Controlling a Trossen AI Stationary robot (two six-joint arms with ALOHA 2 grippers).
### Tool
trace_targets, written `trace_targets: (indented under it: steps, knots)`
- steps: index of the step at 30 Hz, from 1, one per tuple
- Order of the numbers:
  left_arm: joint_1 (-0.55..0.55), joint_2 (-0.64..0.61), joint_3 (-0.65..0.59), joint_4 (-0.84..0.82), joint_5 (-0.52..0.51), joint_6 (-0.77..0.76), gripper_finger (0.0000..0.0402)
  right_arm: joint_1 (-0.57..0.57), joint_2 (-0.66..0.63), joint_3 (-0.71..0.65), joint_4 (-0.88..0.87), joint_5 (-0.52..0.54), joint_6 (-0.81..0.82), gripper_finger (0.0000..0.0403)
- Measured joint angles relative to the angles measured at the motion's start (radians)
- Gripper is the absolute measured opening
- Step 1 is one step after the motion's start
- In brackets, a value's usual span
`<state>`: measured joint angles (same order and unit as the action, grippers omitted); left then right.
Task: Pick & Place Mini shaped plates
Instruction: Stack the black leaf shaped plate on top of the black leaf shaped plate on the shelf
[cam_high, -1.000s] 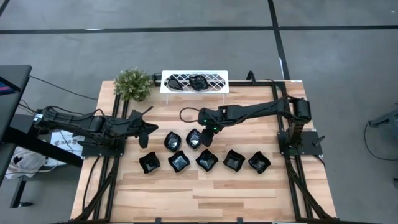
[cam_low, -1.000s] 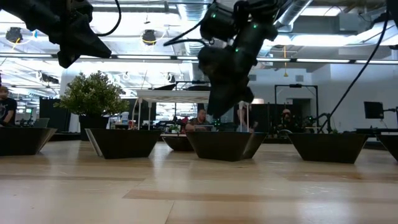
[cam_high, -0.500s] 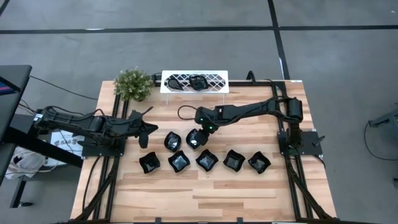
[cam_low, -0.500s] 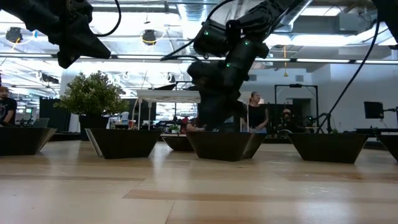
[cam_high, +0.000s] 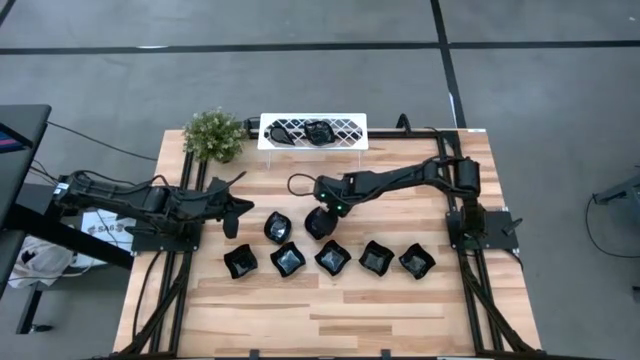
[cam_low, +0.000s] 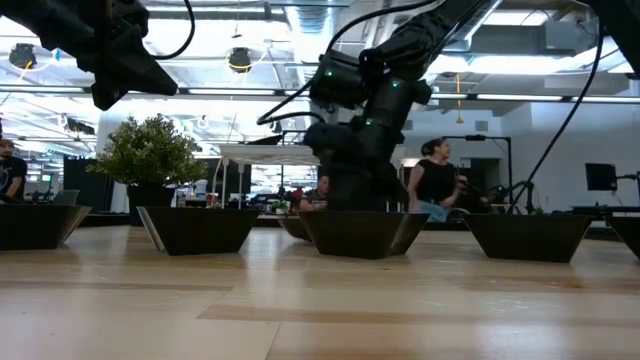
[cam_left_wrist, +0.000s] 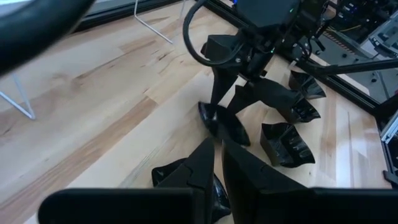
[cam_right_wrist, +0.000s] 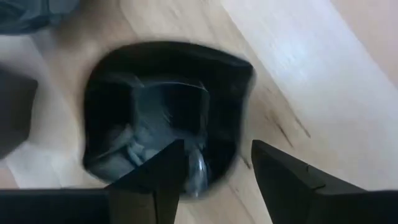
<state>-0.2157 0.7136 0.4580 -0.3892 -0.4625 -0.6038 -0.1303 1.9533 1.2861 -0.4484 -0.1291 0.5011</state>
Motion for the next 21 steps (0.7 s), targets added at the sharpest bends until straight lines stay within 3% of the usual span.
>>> trace_targets:
  steps: [8, 21]
  knots:
    - [0.000, -0.007, -0.019, -0.004, 0.000, 0.002, 0.0033, -0.003, -0.007, -0.001, 0.039, 0.018, 0.023, 0.0185]
    - [0.000, -0.007, -0.029, 0.004, 0.000, -0.005, 0.0033, -0.003, -0.008, -0.001, -0.049, 0.026, 0.058, 0.0141]
